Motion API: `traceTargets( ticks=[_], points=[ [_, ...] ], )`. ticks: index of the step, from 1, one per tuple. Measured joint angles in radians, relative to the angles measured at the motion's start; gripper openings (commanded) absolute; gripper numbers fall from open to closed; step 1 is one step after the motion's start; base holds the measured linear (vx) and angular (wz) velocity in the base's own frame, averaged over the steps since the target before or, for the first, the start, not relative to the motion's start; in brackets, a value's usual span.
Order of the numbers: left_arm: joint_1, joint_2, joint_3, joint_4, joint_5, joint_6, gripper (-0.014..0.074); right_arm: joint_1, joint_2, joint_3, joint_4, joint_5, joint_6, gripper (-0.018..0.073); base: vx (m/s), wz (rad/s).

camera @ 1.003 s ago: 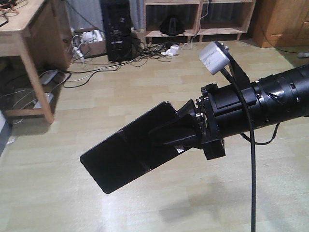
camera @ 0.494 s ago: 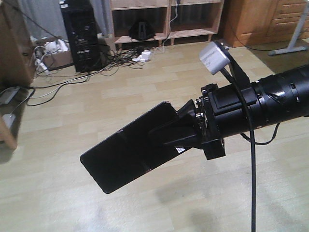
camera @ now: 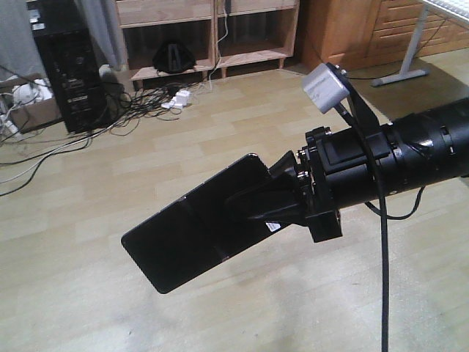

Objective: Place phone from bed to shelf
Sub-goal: 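Keep holding the phone while driving toward the wooden shelves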

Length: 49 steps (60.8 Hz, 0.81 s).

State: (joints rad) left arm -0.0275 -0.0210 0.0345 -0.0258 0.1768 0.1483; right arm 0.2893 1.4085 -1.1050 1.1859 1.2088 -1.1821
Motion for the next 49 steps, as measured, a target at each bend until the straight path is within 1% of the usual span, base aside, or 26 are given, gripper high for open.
traceTargets(
  ticks=[49],
  points=[
    [0.0, 0.0, 0.0, 0.0, 0.0, 0.0, 0.0001, 0.0, 0.0, 0.0, 0.0, 0.0, 0.0, -0.0002, 0.34, -0.2]
  ],
)
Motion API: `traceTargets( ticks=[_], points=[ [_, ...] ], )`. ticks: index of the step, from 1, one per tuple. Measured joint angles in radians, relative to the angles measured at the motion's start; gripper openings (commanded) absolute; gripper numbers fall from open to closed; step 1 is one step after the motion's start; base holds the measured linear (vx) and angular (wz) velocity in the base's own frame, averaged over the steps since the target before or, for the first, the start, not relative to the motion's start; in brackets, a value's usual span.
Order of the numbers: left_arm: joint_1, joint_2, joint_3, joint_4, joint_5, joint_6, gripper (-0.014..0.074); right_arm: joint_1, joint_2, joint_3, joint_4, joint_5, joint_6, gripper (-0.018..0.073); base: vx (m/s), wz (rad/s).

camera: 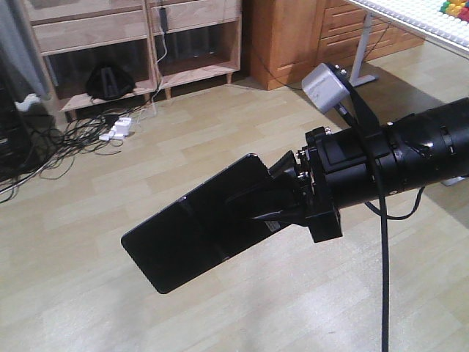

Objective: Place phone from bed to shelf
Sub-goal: 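Keep holding the phone while driving toward the wooden shelves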

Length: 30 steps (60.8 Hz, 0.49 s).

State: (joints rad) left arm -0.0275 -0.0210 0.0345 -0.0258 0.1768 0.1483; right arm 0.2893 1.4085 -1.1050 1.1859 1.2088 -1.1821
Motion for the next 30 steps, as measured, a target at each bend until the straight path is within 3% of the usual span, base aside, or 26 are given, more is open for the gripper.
traceTargets(
  ticks=[30],
  points=[
    [0.0, 0.0, 0.0, 0.0, 0.0, 0.0, 0.0001, 0.0, 0.0, 0.0, 0.0, 0.0, 0.0, -0.0002, 0.37, -0.18]
  ],
)
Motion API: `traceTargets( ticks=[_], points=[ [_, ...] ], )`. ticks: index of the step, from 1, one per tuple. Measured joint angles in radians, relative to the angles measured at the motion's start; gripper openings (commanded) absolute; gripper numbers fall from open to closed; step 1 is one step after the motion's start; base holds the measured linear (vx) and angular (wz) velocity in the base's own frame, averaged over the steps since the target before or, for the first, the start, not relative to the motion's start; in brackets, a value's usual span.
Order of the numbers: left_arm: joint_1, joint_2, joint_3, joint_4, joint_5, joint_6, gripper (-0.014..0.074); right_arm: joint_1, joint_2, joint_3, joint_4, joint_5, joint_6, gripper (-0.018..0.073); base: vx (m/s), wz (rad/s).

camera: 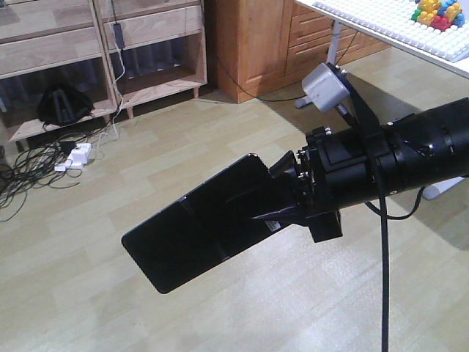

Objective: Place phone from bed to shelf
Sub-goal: 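Keep holding the phone while driving toward the wooden shelves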

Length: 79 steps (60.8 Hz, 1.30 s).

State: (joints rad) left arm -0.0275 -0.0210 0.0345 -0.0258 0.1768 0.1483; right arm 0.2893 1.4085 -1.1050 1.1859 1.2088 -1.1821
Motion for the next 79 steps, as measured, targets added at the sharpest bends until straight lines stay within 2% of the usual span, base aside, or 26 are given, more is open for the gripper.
traceTargets(
  ticks=[79],
  points=[
    [0.0, 0.0, 0.0, 0.0, 0.0, 0.0, 0.0001, 0.0, 0.0, 0.0, 0.0, 0.0, 0.0, -0.0002, 0.38, -0.03]
  ],
)
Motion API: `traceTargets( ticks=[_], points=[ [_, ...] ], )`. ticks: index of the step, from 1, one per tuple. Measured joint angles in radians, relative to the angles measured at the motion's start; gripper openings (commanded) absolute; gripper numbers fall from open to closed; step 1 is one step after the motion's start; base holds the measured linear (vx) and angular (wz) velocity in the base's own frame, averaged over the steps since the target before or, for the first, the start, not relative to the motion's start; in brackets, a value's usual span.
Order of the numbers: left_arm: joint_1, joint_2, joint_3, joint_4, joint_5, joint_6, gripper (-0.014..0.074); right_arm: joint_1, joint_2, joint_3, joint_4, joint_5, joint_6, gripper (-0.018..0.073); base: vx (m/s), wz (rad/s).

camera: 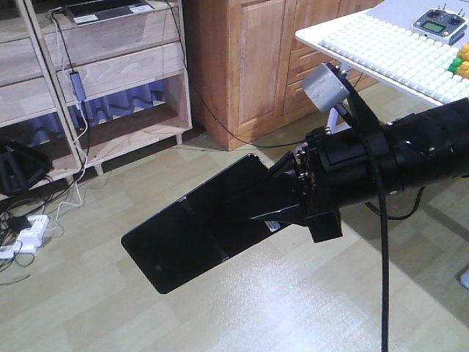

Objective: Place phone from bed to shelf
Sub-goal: 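Keep holding the phone while driving toward the wooden shelves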

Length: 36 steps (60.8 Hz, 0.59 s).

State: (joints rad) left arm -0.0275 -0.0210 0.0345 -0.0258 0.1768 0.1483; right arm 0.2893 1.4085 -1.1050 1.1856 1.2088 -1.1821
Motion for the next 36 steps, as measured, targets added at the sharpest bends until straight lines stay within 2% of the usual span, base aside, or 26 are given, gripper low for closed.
traceTargets(
  ticks=[36],
  points=[
    [0.0, 0.0, 0.0, 0.0, 0.0, 0.0, 0.0001, 0.0, 0.0, 0.0, 0.0, 0.0, 0.0, -0.0002, 0.38, -0.03]
  ],
)
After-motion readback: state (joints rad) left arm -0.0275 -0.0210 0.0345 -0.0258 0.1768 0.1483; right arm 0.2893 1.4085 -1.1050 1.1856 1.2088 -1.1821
